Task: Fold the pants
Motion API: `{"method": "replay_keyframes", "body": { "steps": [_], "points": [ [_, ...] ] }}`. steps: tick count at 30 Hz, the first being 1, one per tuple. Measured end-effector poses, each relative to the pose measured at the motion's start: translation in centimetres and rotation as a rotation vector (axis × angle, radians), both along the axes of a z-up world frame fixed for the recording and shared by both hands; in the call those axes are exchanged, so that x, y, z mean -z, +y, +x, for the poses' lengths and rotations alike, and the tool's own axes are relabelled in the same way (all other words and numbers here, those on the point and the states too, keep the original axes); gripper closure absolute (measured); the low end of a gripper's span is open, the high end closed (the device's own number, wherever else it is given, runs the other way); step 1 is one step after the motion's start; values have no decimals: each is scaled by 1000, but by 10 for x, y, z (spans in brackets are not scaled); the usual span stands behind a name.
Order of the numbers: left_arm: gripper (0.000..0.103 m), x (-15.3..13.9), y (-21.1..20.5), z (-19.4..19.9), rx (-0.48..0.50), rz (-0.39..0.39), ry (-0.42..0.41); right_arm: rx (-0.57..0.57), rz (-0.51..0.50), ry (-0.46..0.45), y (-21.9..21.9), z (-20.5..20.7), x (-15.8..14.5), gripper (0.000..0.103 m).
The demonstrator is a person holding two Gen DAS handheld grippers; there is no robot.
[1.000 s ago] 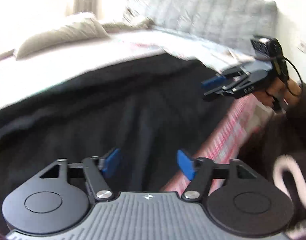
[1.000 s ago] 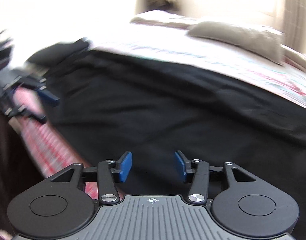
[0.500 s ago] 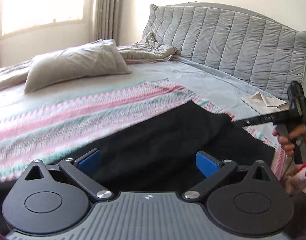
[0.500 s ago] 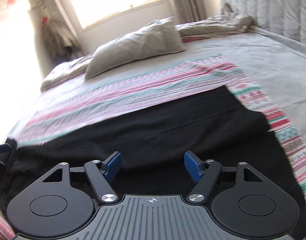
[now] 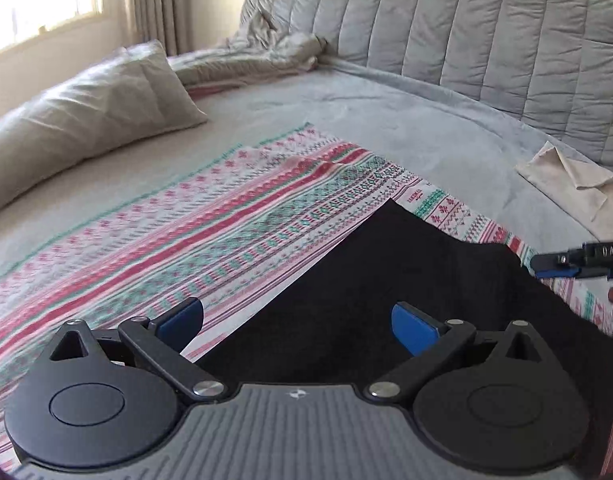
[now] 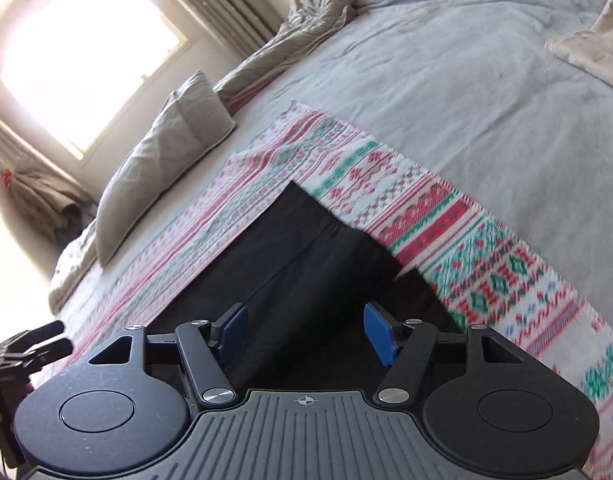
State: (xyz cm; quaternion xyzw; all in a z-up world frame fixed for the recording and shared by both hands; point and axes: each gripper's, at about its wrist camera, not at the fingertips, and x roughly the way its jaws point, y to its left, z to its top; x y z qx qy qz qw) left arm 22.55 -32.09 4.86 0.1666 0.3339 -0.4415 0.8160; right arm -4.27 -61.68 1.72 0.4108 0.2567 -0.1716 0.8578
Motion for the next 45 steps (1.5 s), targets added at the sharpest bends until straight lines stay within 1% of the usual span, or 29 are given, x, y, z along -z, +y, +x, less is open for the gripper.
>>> {"method": "replay_keyframes", "body": {
  "steps": [3, 7, 9, 11, 13, 17, 18, 19, 22, 24, 25, 26, 27, 28, 29, 31, 34, 36, 39, 42, 43, 44, 45],
  "points": [
    [0, 15, -39, 17, 34, 3, 66, 41, 16, 8, -19, 10, 15, 50],
    [6, 34, -94, 36, 99, 24, 85, 66, -5, 9, -40, 17, 32, 51],
    [10, 44, -120, 45, 130, 29, 100, 51, -21, -7, -44, 19, 39, 51],
    [14, 54, -138, 51, 159, 30, 117, 36, -49, -48, -44, 20, 44, 51],
    [17, 61, -152, 57, 194, 28, 141, 15, -75, -89, -42, 19, 49, 51],
    [24, 74, -175, 66, 251, 39, 161, -30, -108, -124, -38, 18, 52, 53],
    [25, 76, -178, 68, 253, 33, 165, -48, -96, -143, -39, 17, 53, 54],
    [26, 78, -183, 69, 254, 17, 169, -59, -66, -163, -41, 15, 55, 57],
    [29, 80, -190, 70, 256, -29, 197, -62, -18, -189, -48, 11, 59, 60],
    [35, 82, -193, 69, 252, -40, 208, -64, -5, -200, -49, 9, 60, 63],
    [48, 82, -195, 67, 256, -42, 206, -66, -4, -200, -49, 9, 61, 66],
    [75, 83, -197, 65, 269, -43, 213, -69, -1, -200, -49, 10, 62, 75],
    [92, 82, -198, 62, 284, -40, 218, -78, 4, -203, -48, 11, 62, 82],
    [95, 81, -199, 58, 296, -38, 202, -84, -7, -206, -46, 11, 62, 87],
    [95, 78, -198, 54, 302, -46, 167, -83, -39, -210, -42, 10, 58, 87],
    [95, 68, -195, 49, 296, -83, 114, -75, -111, -239, -35, 8, 49, 93],
    [95, 53, -191, 51, 249, -132, 46, -42, -170, -278, -32, 5, 39, 98],
    [95, 50, -192, 56, 228, -145, 24, -10, -201, -269, -32, 7, 36, 99],
    [95, 56, -199, 56, 208, -128, -38, 41, -232, -229, -34, 15, 37, 100],
    [95, 75, -208, 59, 140, -96, -87, 90, -278, -166, -34, 24, 43, 100],
    [93, 84, -209, 62, 112, -82, -87, 104, -280, -145, -35, 26, 46, 100],
    [88, 93, -211, 64, 91, -65, -88, 114, -269, -136, -37, 27, 49, 100],
    [87, 96, -211, 63, 78, -68, -102, 122, -250, -138, -40, 26, 51, 96]
  ]
}}
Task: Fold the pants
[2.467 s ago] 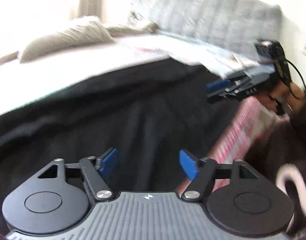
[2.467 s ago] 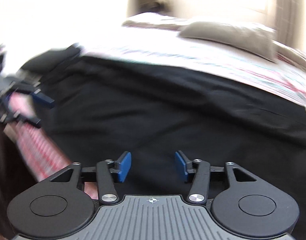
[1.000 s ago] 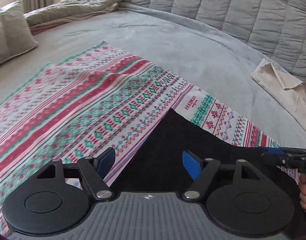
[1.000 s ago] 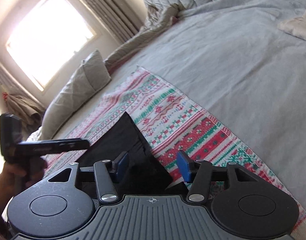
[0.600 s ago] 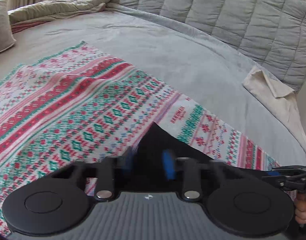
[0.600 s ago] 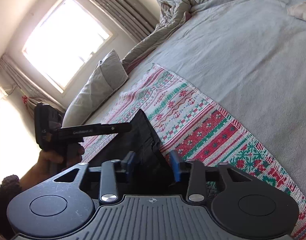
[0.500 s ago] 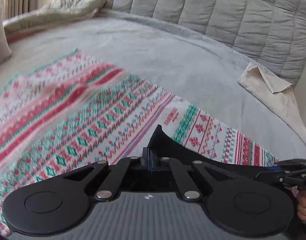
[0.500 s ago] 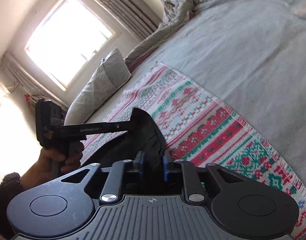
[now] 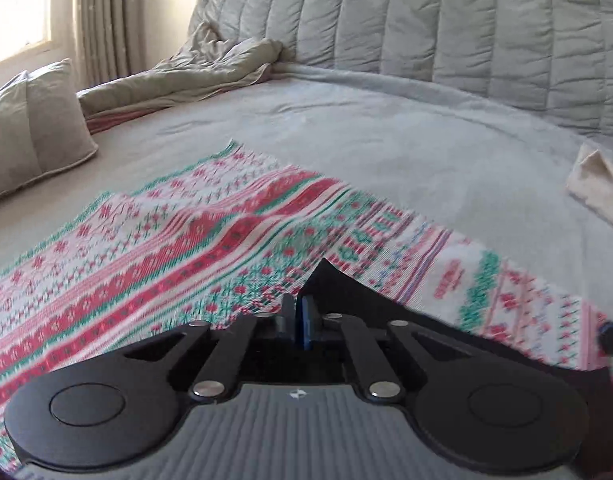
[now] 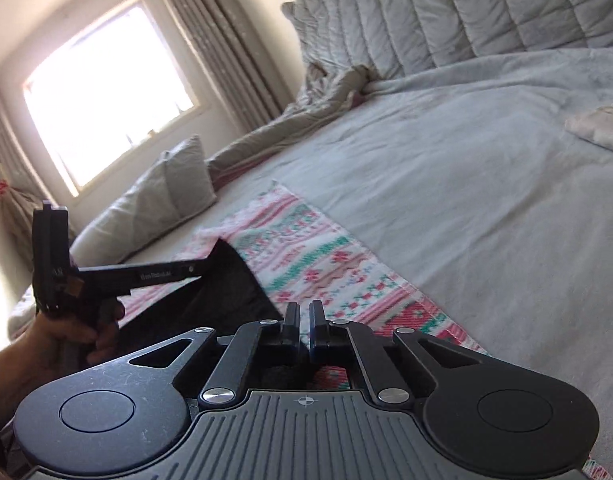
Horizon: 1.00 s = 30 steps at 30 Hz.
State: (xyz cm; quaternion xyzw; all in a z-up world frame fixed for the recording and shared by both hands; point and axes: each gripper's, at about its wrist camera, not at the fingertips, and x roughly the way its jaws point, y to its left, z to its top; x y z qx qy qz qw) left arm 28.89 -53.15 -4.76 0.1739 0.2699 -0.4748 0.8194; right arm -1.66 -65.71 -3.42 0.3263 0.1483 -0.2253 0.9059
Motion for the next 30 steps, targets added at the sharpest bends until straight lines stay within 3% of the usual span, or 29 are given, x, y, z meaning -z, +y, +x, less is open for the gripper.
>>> {"method": "replay_keyframes", "body": {
  "steps": [1, 3, 4, 6, 8, 12, 14, 16, 20, 21, 23, 24, 30],
  "points": [
    [83, -1, 2, -1, -10, -9, -7, 10, 14, -12, -2, -3, 1, 90],
    [64, -8, 5, -1, -34, -18, -4, 8, 24, -30, -4, -5, -1, 87],
    [58, -13, 9, -2, -42, -24, -10, -1, 23, -38, -3, -5, -2, 79],
    [52, -25, 18, -5, -48, -37, -15, -15, 3, -30, 1, -2, -3, 72],
    [28, -37, 33, -10, -73, -45, -21, -33, -14, -17, 5, 1, -4, 71],
    [25, -51, 78, -16, -127, -42, -5, -69, -19, -21, 12, 0, -8, 69],
    [22, -57, 109, -20, -157, -26, 14, -98, -40, -16, 19, 1, -11, 61],
    [17, -60, 141, -29, -181, -1, 30, -85, -85, 37, 26, 8, -14, 50],
    [15, -65, 203, -52, -212, 35, 24, -26, -129, 198, 28, 27, -7, 48],
    [14, -65, 218, -57, -226, 44, 33, -32, -141, 211, 30, 30, -6, 49],
    [13, -64, 247, -66, -258, 59, 53, -53, -166, 229, 33, 33, -6, 79],
    [13, -62, 260, -70, -275, 67, 57, -67, -171, 240, 34, 36, -6, 99],
    [12, -29, 319, -75, -379, 104, 135, -56, -220, 276, 44, 33, -17, 101]
  ]
}}
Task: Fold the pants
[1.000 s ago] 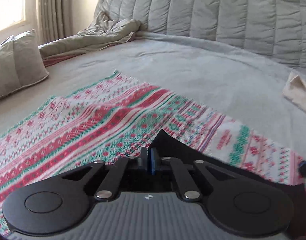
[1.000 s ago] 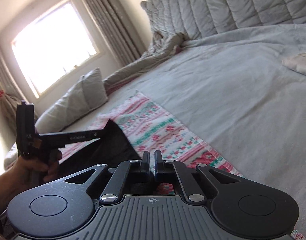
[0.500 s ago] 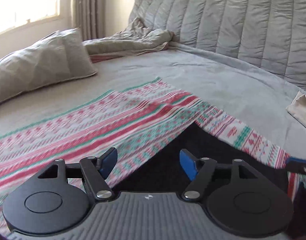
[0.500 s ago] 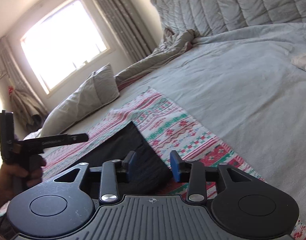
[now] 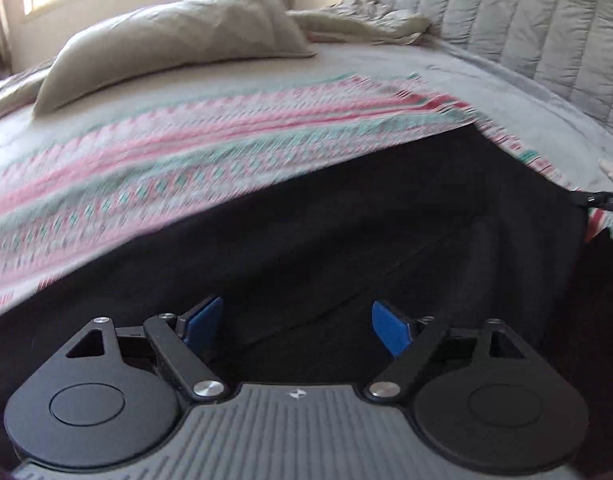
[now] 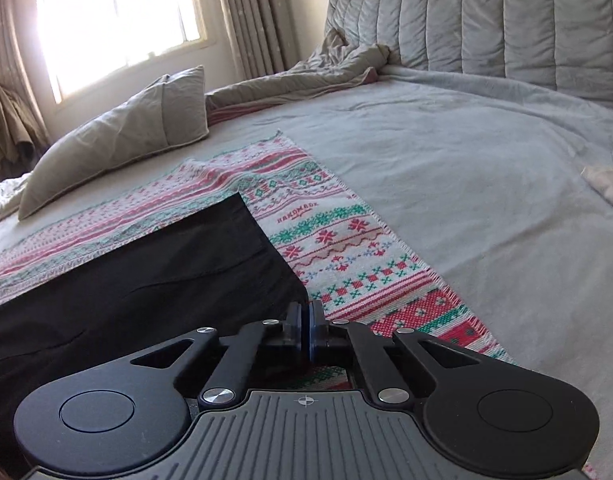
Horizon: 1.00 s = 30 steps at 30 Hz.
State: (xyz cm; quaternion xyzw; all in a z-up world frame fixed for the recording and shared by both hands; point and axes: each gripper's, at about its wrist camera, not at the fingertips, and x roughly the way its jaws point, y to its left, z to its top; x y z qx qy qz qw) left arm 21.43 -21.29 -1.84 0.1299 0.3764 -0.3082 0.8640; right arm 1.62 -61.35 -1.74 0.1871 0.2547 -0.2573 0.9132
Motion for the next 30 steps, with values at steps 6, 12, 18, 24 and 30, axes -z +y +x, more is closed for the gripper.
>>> {"method": "replay_keyframes", "body": {
  "steps": [6, 12, 18, 24, 30],
  "points": [
    [0, 12, 8, -5, -15, -39, -68, 39, -98, 153, 7, 10, 3, 101],
    [0, -11, 22, -17, -55, -86, -47, 39, -123, 175, 12, 0, -13, 65],
    [0, -36, 62, -36, -126, -83, -63, -71, -131, 108, 48, -7, -55, 23],
    [0, -59, 120, -41, -221, -68, -94, -236, -180, 86, 113, 12, -89, 8],
    [0, -70, 164, -44, -284, 6, -167, -413, -201, -8, 182, 31, -109, 7]
  ]
}}
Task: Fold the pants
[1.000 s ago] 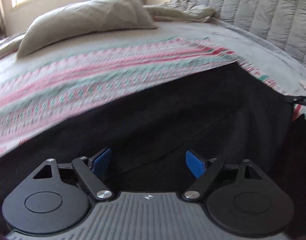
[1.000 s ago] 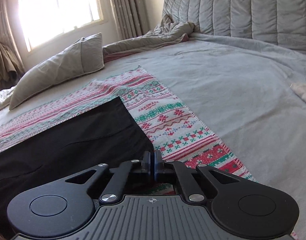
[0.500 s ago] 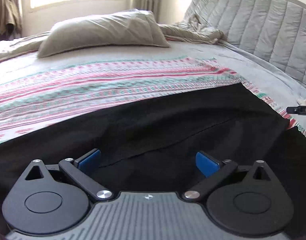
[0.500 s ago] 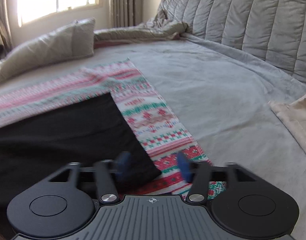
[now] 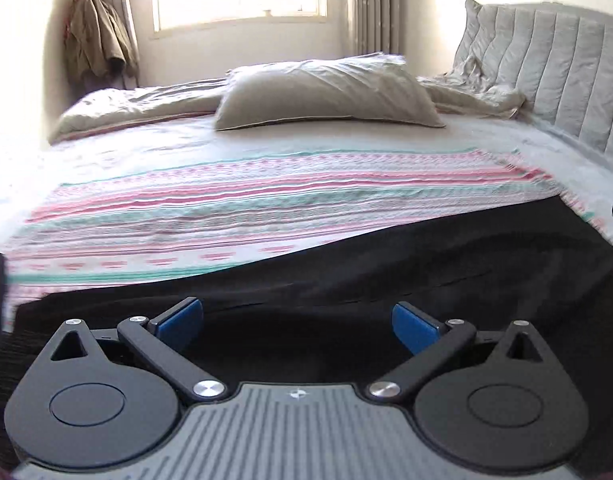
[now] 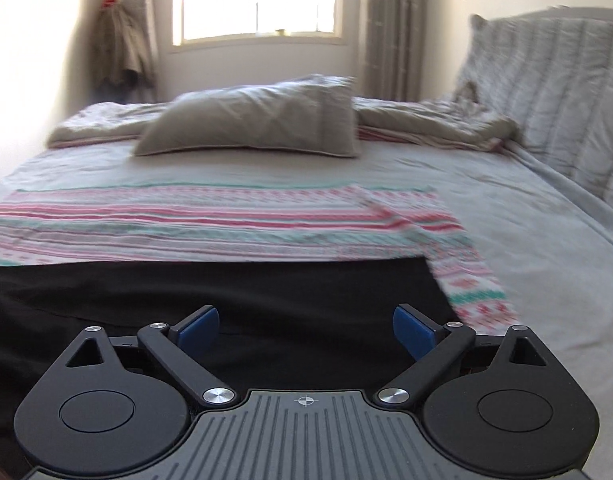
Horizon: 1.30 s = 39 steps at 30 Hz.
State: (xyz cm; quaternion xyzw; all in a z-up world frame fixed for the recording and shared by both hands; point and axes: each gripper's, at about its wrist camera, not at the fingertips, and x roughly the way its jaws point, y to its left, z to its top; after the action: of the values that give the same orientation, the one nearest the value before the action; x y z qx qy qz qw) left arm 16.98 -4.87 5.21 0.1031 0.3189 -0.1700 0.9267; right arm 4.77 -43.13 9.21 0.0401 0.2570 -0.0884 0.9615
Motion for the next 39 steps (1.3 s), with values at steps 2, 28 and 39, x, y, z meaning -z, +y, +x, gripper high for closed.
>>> {"method": "replay_keyframes", "body": {
  "steps": [2, 28, 39],
  "points": [
    [0, 0, 10, 5, -1, 24, 43, -83, -47, 24, 26, 12, -2, 7],
    [0, 16, 58, 129, 283, 131, -21, -551, -106, 205, 149, 198, 34, 4],
    [20, 48, 71, 181, 384, 47, 328, -626, -147, 311, 134, 250, 66, 7]
  ]
}}
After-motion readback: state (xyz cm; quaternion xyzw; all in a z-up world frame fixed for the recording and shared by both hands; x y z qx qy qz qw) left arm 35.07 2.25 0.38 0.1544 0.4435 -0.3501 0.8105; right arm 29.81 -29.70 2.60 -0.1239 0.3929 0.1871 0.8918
